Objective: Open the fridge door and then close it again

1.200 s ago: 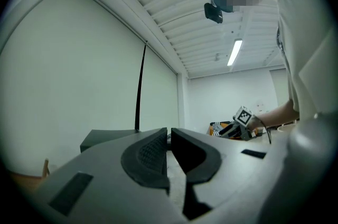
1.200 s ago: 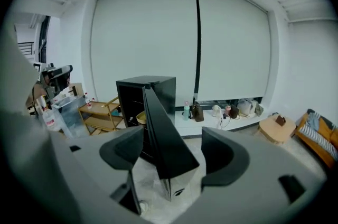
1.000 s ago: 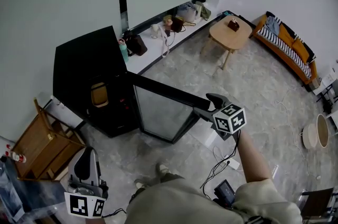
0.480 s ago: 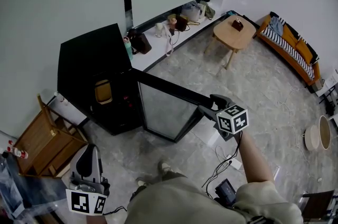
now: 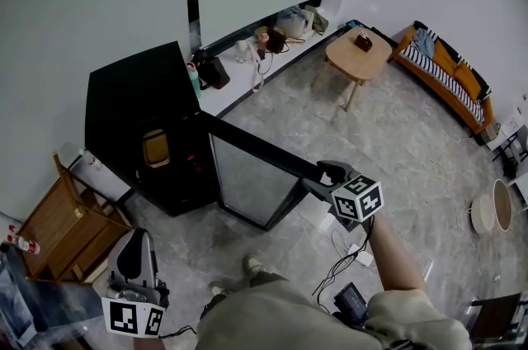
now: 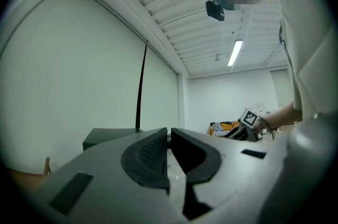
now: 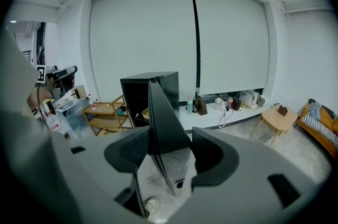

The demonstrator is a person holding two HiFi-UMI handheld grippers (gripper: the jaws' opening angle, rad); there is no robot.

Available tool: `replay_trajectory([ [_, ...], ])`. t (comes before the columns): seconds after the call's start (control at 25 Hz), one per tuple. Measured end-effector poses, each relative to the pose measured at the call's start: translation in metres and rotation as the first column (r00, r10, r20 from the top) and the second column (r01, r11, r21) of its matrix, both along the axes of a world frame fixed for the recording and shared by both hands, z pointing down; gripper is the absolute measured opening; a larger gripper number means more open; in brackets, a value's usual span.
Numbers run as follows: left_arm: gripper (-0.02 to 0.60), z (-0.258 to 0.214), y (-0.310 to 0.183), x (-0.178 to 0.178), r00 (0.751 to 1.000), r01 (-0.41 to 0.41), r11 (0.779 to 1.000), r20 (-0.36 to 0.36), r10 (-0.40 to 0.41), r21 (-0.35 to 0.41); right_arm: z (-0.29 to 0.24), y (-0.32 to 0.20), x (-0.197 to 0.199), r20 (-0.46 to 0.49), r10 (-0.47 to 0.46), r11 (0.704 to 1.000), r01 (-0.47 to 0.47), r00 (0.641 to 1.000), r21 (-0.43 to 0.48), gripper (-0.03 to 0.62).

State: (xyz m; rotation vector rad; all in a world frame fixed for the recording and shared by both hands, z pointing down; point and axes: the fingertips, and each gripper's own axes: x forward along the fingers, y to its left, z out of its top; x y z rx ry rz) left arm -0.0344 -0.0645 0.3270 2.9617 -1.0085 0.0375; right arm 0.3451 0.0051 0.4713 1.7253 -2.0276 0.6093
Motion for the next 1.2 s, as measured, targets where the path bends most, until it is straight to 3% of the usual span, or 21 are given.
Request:
replay_trajectory([
  [0.64,0.025,0.005,0.003,-0.019,1.0,0.005,1.0,-0.008,-0.005,-0.004,-0.001,0.022,-0.1,0.09,-0.183,0.983,0.185,0.979,-0.017,0.225],
  [0.96,0.025,0.015,0.004,-0.045,1.0,0.03,0.999,-0.004,-0.03,-0.016,-0.001,0.023,-0.159,0.172,-0.179,0.983,0.182,0.969,-0.003,0.238],
  [1.2,0.025,0.018,0.003,-0.064,0.999,0.053,0.998,-0.003,-0.054,-0.022,-0.004,0.023,-0.21,0.21,-0.29,0.956,0.294,0.934,0.012,0.249],
])
